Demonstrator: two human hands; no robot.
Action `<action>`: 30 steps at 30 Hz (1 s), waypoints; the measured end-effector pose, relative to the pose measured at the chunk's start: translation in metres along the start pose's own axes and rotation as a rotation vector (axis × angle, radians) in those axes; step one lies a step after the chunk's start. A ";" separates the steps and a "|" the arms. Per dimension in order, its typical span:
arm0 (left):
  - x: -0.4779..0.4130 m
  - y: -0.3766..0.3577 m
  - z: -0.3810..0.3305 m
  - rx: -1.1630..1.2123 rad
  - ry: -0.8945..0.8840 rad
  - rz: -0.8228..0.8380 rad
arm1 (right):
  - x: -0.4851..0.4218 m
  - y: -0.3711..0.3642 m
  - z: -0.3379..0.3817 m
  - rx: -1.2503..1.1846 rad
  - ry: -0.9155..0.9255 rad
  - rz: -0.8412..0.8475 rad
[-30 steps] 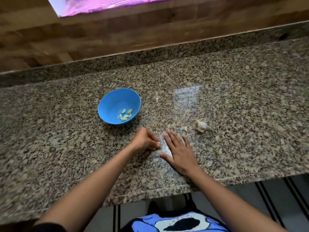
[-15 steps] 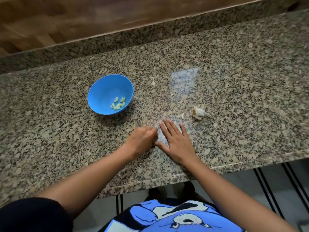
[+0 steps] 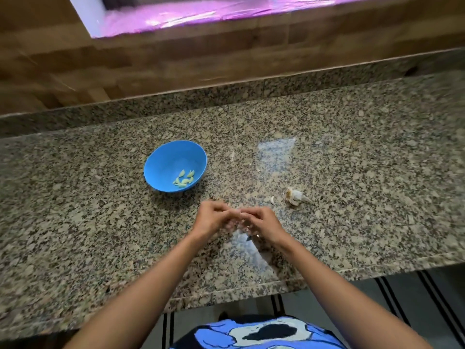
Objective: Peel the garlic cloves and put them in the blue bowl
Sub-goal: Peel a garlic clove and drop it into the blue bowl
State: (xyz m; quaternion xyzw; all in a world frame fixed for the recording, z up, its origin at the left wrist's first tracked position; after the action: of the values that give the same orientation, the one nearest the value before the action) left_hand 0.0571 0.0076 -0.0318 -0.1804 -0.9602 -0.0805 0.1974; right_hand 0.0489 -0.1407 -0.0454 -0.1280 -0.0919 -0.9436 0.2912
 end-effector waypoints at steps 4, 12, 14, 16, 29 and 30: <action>0.000 0.000 0.003 0.051 -0.039 0.009 | -0.005 0.008 0.005 -0.065 -0.053 0.129; 0.009 0.006 -0.002 -1.061 -0.436 0.061 | -0.007 0.009 0.021 0.103 -0.096 0.166; 0.010 0.006 -0.005 -1.131 -0.412 0.133 | -0.005 0.007 0.022 0.339 -0.039 0.062; 0.011 0.006 -0.008 -0.983 -0.296 0.174 | -0.002 0.004 0.023 0.527 0.076 -0.018; 0.012 -0.006 0.003 -0.288 -0.232 0.009 | -0.005 0.005 0.021 0.053 -0.063 0.032; 0.014 -0.003 0.001 -0.498 -0.384 -0.068 | -0.004 0.002 0.021 -0.187 -0.143 0.119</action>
State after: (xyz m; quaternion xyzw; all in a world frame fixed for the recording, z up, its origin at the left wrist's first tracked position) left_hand 0.0440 0.0089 -0.0271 -0.2031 -0.9362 -0.2840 -0.0406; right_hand 0.0569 -0.1352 -0.0261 -0.2266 -0.0165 -0.9175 0.3264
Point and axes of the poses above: each hand's wrist, its own x-axis away from the middle knuckle, its own y-axis out of the back of the hand, z = x × y, the point moved 3 cm from there along -x, towards the middle knuckle, and after that the axes turned 14 degrees about z, right-handed, at the moved point
